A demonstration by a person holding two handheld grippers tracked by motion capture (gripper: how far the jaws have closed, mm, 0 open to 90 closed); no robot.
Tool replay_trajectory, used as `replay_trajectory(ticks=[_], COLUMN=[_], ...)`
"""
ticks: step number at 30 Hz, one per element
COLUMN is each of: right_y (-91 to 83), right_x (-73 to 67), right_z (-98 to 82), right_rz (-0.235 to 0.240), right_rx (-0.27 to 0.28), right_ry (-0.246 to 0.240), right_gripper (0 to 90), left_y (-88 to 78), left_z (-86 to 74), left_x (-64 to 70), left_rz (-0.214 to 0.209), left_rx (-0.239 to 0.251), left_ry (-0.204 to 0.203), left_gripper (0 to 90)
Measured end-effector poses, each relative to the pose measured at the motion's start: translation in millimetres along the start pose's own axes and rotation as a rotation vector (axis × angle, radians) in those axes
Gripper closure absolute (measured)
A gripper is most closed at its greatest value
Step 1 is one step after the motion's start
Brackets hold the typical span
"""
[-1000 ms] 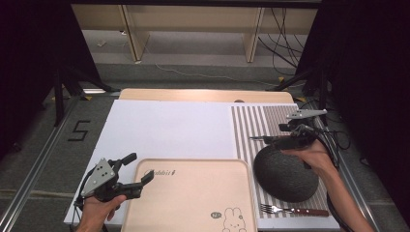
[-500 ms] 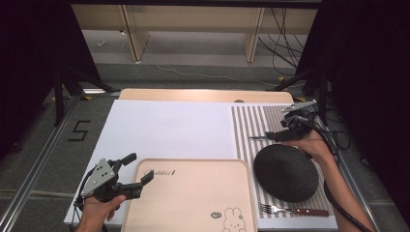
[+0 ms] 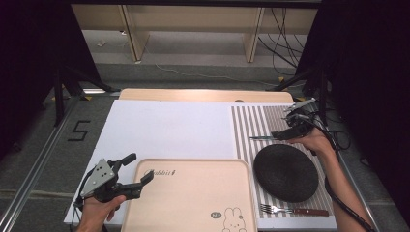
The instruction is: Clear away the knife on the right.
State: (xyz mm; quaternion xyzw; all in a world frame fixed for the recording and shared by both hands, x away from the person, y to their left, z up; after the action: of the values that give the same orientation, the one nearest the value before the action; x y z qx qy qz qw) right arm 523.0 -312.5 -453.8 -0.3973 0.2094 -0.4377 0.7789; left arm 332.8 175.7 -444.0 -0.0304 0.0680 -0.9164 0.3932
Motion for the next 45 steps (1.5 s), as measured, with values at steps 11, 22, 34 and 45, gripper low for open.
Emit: replay_trajectory(ticks=[11, 22, 34, 45], right_y=[10.8, 14.4, 22.2, 29.3], right_x=[9.7, 23.4, 27.5, 31.9], right_z=[-6.6, -8.9, -12.6, -10.8], right_rz=[-0.024, -0.037, -0.053, -0.064], right_rx=[-0.075, -0.117, -0.213, -0.263], right_ry=[0.019, 0.026, 0.039, -0.015], right_gripper=[17.2, 17.8, 19.1, 21.1], left_y=[-0.5, -0.9, 0.2, 0.1], left_z=[-1.2, -1.0, -1.8, -1.8], left_x=[-0.8, 0.2, 0.3, -0.3], left_rz=[0.009, 0.005, 0.002, 0.002], left_rx=[-0.013, -0.014, -0.016, -0.016], left_ry=[0.006, 0.008, 0.003, 0.003], left_gripper=[15.7, 15.7, 15.7, 15.7])
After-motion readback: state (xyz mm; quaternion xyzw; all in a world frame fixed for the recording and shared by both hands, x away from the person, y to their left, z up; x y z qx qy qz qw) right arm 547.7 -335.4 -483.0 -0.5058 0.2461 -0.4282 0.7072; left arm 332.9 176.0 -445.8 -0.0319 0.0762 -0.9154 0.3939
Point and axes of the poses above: each handheld gripper's, and its own axes: y roughly forward along the jaws, z roughly out of its top, x roughly to its right, the point moved 6 cm from there along y, roughly forward along the jaws, and after that the axes turned 5 degrees about y, right-handed, at the moved point
